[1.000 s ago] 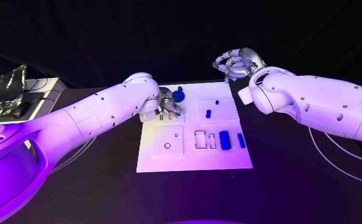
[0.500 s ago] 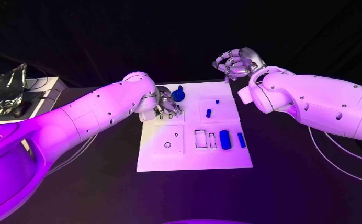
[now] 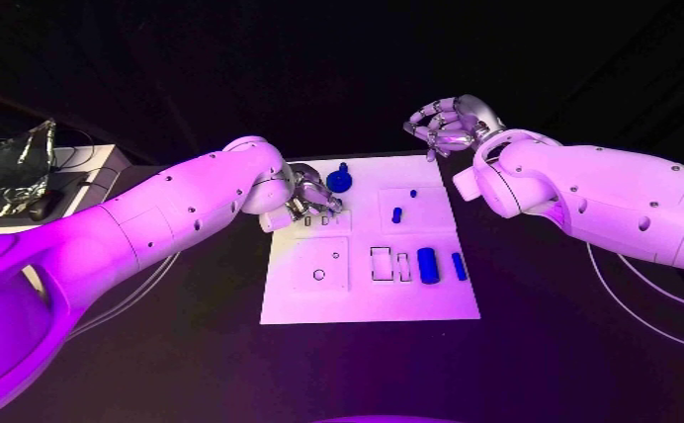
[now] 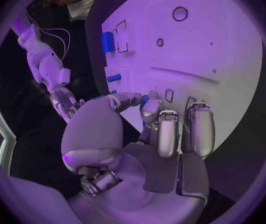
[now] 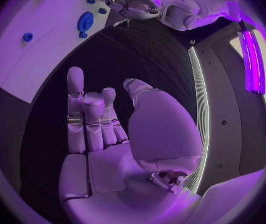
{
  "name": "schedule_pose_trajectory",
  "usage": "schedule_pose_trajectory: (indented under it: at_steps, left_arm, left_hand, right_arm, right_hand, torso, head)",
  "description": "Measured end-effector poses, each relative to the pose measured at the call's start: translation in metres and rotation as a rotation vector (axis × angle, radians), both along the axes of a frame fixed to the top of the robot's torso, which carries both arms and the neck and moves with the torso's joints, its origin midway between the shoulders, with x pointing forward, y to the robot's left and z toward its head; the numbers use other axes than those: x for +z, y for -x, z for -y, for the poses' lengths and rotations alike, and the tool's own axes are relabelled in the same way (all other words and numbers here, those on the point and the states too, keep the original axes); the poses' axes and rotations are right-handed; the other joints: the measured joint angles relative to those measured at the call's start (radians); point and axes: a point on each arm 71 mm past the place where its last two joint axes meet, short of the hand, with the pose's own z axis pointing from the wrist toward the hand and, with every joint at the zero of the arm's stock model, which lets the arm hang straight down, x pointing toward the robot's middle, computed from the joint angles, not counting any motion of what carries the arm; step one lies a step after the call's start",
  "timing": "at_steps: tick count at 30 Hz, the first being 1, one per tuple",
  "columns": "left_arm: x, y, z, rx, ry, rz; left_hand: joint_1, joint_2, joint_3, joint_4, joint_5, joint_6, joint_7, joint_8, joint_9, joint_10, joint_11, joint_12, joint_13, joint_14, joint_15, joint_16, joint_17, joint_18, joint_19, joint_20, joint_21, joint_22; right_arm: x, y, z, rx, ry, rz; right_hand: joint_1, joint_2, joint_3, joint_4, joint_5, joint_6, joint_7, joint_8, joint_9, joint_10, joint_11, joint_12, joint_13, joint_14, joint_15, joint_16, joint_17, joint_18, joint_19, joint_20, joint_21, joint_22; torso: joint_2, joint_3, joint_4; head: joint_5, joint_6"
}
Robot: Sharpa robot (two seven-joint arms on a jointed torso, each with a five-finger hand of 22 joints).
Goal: Assemble the parts on the task board
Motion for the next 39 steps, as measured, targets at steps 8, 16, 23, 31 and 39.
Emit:
schedule_pose_trajectory:
  at_steps: [8,16,23,31,39]
  left_arm:
    - [0.001,0.005,-0.009,0.006,0.027,-0.032]
    - [0.002,0.009,-0.015,0.004,0.016,-0.047]
    - [0.001,0.011,-0.016,-0.001,-0.015,-0.039]
    - [-0.003,0.012,-0.015,-0.012,-0.096,0.005]
    - [-0.006,0.011,-0.012,-0.019,-0.159,0.044]
  left_hand:
    - [-0.044,0.023,0.008,0.008,0.0,0.012,0.007,0.0,-0.007,0.016,-0.006,0.009,0.011,0.0,-0.007,0.004,0.0,0.0,0.001,0.0,0.0,0.0]
    - [-0.087,0.045,0.011,0.011,0.0,0.033,0.011,-0.023,-0.025,0.034,-0.017,0.021,0.035,0.0,-0.015,0.004,0.0,0.0,0.007,-0.007,0.0,0.0]
    - [-0.122,0.056,0.011,0.011,0.0,0.044,0.012,-0.041,-0.037,0.046,-0.015,0.03,0.051,-0.002,-0.017,0.004,0.0,0.0,0.007,-0.007,0.0,0.0]
    - [-0.149,0.067,0.037,-0.015,-0.012,0.062,0.015,-0.062,-0.05,0.057,-0.019,0.041,0.068,-0.001,-0.02,0.004,0.0,0.0,0.011,-0.011,0.005,0.0]
    - [-0.176,0.075,0.037,-0.015,-0.012,0.08,0.015,-0.077,-0.058,0.066,-0.021,0.049,0.085,0.0,-0.022,0.004,0.0,0.0,0.015,-0.014,0.005,0.0]
  right_arm:
    - [-0.002,0.0,0.002,0.002,0.004,-0.013]
    - [-0.004,0.0,0.003,0.004,0.008,-0.024]
    - [-0.005,0.001,0.004,0.006,0.011,-0.032]
    - [-0.006,0.001,0.004,0.009,0.013,-0.037]
    - [-0.007,0.001,0.003,0.011,0.014,-0.04]
  right_hand:
    - [0.0,0.0,0.0,0.0,0.0,0.0,0.0,0.0,0.0,-0.003,-0.003,-0.005,-0.004,0.0,0.0,-0.001,-0.002,0.0,0.0,0.0,-0.004,-0.002]
    - [0.0,0.0,0.003,-0.003,0.004,0.0,0.0,0.0,0.002,-0.005,-0.001,-0.005,-0.007,0.0,0.0,-0.009,-0.004,0.0,0.0,0.0,-0.008,-0.006]
    - [0.004,-0.004,0.006,-0.006,0.015,0.0,0.0,0.0,0.003,-0.006,0.001,-0.009,-0.012,0.0,0.0,-0.014,-0.005,0.0,0.0,0.0,-0.017,-0.012]
    - [0.004,-0.004,0.014,-0.008,0.025,-0.002,-0.002,0.0,0.006,-0.006,0.001,-0.009,-0.015,0.0,0.0,-0.02,-0.005,0.0,0.008,0.0,-0.023,-0.018]
    - [0.008,-0.008,0.014,-0.008,0.035,-0.002,-0.002,0.0,0.007,-0.009,-0.002,-0.009,-0.018,0.0,0.0,-0.024,-0.004,0.0,0.008,0.0,-0.027,-0.021]
  torso:
    - [-0.001,0.0002,0.0014]
    - [-0.001,-0.0001,0.0021]
    - [-0.001,-0.0001,0.0017]
    - [0.0,0.0006,0.0007]
    - [0.001,0.0012,-0.0006]
  head:
    - [0.004,-0.003]
    - [0.007,-0.008]
    - [0.009,-0.009]
    - [0.013,-0.012]
    - [0.015,-0.016]
